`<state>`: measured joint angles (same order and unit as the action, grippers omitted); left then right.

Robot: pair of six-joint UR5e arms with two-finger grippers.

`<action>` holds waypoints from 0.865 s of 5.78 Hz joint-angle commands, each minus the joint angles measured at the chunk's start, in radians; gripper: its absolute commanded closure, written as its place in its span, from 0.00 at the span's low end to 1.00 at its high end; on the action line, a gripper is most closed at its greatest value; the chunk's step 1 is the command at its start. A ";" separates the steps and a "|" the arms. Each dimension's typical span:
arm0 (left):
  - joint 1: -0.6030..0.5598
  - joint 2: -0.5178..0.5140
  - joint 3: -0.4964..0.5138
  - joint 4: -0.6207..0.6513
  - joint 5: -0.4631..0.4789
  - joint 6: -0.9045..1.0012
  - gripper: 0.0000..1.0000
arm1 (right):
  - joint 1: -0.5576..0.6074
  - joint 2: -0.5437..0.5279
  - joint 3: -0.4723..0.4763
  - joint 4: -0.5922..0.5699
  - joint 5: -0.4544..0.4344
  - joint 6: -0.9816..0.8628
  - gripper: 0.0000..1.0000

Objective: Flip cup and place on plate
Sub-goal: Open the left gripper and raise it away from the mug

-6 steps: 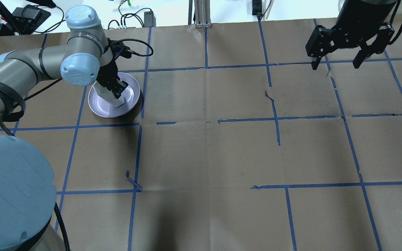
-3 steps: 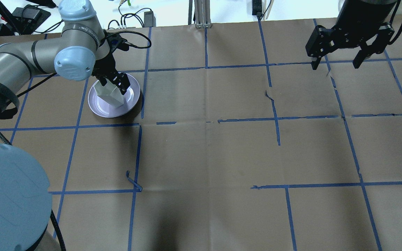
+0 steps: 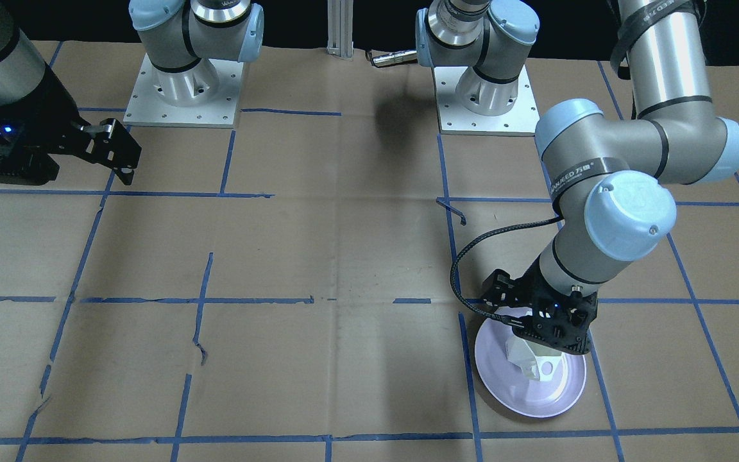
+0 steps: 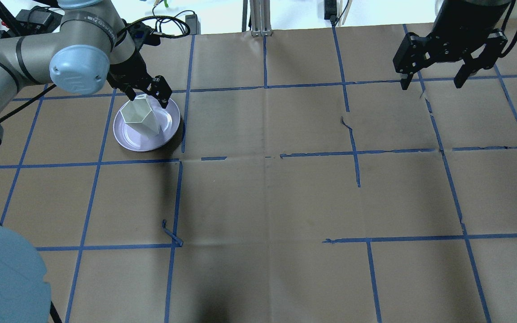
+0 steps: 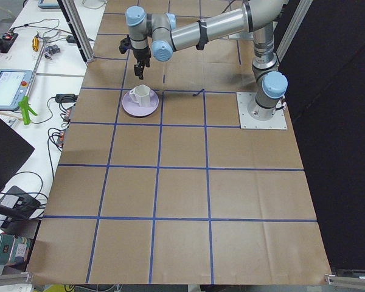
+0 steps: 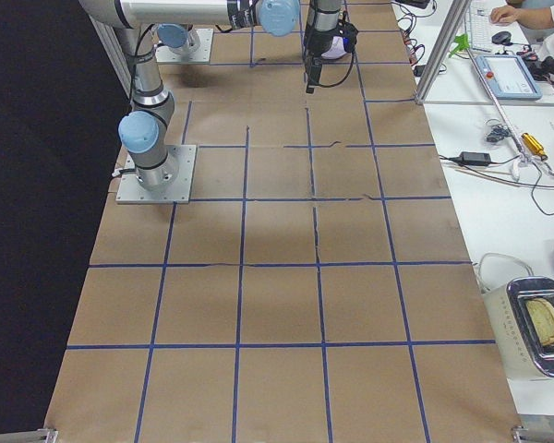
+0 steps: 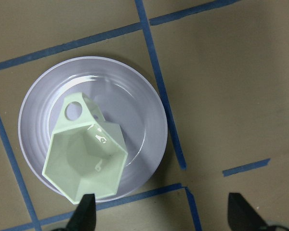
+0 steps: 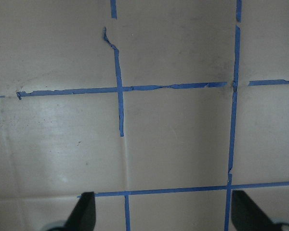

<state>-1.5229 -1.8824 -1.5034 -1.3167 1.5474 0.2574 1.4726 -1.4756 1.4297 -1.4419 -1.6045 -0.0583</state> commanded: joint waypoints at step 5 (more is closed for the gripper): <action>-0.070 0.331 -0.070 -0.247 0.008 -0.216 0.02 | 0.000 0.000 0.000 0.000 0.000 0.000 0.00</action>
<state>-1.6011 -1.5956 -1.5346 -1.5630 1.5568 0.0568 1.4726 -1.4757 1.4297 -1.4420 -1.6045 -0.0583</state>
